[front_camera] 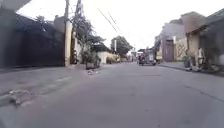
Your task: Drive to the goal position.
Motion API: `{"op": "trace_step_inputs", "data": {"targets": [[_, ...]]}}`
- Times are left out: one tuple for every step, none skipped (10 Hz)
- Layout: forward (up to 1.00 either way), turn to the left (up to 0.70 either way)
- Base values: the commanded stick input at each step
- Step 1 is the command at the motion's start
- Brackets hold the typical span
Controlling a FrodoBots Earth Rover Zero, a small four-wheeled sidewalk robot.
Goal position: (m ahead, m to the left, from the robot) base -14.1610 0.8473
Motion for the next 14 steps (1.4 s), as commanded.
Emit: {"op": "trace_step_inputs", "data": {"targets": [[1.00, -0.36], [1.00, -0.36], [1.00, -0.36], [1.00, -0.36], [1.00, -0.36], [1.00, -0.36], [1.00, -0.36], [1.00, -0.36], [1.00, -0.36], [1.00, -0.36], [1.00, -0.36], [1.00, -0.36], [1.00, -0.36], [1.00, -0.07]]}}
